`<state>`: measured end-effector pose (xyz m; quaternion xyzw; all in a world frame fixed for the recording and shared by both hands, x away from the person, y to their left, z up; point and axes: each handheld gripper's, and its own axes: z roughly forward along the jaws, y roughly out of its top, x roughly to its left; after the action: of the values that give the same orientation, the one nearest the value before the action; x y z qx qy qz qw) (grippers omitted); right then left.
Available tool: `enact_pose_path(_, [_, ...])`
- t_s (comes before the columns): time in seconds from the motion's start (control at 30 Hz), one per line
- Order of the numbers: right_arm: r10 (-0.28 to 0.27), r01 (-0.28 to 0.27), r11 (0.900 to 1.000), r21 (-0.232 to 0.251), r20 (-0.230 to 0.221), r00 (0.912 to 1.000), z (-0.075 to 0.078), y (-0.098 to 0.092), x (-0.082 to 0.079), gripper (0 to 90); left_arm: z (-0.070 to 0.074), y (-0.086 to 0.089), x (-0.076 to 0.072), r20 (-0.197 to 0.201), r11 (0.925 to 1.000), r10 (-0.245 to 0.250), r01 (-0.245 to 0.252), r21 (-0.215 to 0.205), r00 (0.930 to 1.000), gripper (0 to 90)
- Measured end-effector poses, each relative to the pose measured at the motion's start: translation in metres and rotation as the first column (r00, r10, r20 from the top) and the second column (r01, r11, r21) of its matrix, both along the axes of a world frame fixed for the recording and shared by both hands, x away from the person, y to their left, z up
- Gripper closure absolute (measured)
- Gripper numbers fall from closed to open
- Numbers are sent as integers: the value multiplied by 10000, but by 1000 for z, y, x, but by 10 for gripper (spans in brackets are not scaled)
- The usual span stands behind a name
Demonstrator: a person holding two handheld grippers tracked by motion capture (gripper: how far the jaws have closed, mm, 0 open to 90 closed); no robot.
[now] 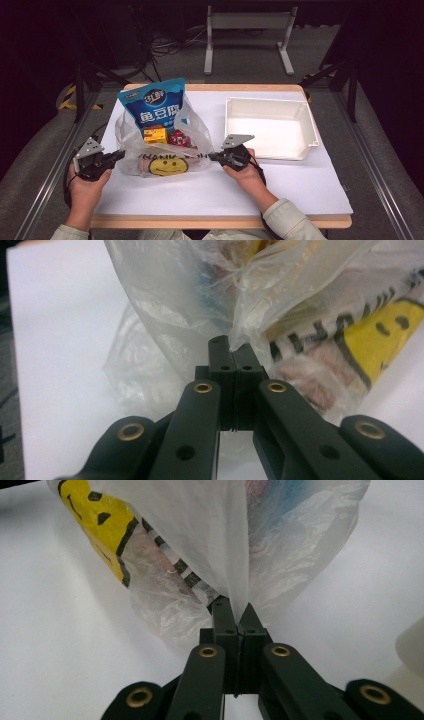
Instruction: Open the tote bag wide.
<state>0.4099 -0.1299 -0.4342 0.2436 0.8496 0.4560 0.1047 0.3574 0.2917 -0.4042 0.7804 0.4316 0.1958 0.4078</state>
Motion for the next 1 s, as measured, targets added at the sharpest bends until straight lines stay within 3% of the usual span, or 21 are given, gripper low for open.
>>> enact_pose_path(0.23, [178,-181,9997,-179,-174,9997,-4,-4,-5,898,-8,-2,2,-647,9997,-200,210,150,9977,900])
enact_pose_path(0.3, [244,-249,9995,-192,-252,9994,-5,-4,-6,898,-13,-2,5,-1040,9993,-321,337,142,9941,900])
enact_pose_path(0.57, [490,-520,9974,-505,-580,9971,-10,-2,-4,898,-24,-3,12,-1731,9983,-549,572,86,9834,900])
enact_pose_path(1.0, [504,-565,9965,-617,-962,9941,-12,-2,-1,897,-29,-3,14,-2098,9964,-818,843,31,9743,900])
